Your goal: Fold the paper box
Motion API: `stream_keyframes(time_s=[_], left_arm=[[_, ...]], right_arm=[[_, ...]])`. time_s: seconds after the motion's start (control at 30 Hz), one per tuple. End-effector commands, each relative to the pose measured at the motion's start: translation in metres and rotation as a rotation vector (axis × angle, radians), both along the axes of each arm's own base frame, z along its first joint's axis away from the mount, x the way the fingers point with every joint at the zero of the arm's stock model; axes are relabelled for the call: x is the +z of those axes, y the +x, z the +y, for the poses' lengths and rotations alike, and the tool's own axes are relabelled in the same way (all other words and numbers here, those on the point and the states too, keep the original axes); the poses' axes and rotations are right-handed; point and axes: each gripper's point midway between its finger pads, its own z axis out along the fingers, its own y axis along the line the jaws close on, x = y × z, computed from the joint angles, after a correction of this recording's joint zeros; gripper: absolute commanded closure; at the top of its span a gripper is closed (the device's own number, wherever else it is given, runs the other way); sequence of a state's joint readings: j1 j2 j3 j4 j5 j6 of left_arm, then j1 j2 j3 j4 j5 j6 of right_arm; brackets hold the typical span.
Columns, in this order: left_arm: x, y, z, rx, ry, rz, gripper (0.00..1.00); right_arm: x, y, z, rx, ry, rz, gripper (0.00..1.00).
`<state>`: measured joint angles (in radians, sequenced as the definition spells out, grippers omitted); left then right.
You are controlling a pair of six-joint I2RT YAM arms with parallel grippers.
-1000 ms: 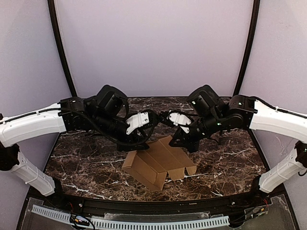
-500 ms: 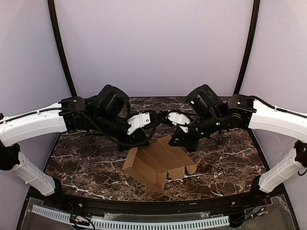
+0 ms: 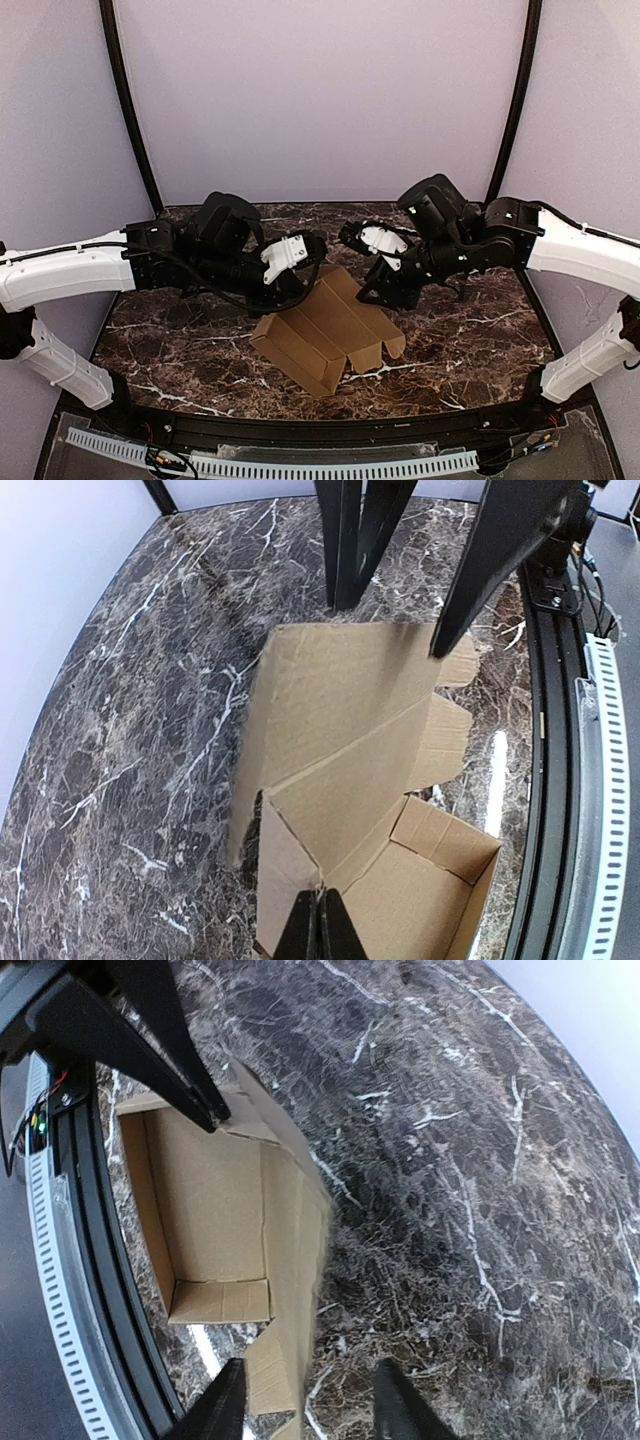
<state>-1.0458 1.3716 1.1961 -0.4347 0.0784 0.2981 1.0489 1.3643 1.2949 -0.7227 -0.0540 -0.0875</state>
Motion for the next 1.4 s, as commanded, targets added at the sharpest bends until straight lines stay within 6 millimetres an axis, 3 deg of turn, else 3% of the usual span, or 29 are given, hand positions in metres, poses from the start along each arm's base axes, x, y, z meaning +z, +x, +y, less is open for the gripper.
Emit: stream_keyframes(time_s=[0.0, 0.17, 0.37, 0.4, 0.8, 1.03, 1.37], left_arm=[[-0.005, 0.010, 0.013, 0.120, -0.063, -0.033, 1.00], [0.005, 0.014, 0.028, 0.210, -0.206, -0.065, 1.00], [-0.002, 0.016, 0.049, 0.302, -0.349, -0.085, 1.00], [0.003, 0.017, 0.049, 0.308, -0.385, -0.096, 1.00], [-0.015, 0.025, 0.083, 0.485, -0.543, -0.109, 1.00], [-0.030, 0.022, 0.088, 0.497, -0.550, -0.082, 1.00], [-0.042, 0.021, 0.097, 0.510, -0.526, -0.094, 1.00]], right_arm=[[0.018, 0.023, -0.028, -0.144, 0.062, -0.089, 0.47], [0.013, 0.022, -0.050, -0.215, 0.115, -0.097, 0.39], [0.005, 0.017, -0.065, -0.286, 0.212, -0.082, 0.36], [0.001, 0.015, -0.066, -0.289, 0.222, -0.068, 0.35], [-0.054, -0.011, -0.056, -0.263, 0.322, 0.123, 0.36], [-0.073, 0.013, -0.048, -0.316, 0.300, 0.096, 0.36], [-0.077, 0.043, -0.024, -0.222, 0.351, 0.081, 0.36]])
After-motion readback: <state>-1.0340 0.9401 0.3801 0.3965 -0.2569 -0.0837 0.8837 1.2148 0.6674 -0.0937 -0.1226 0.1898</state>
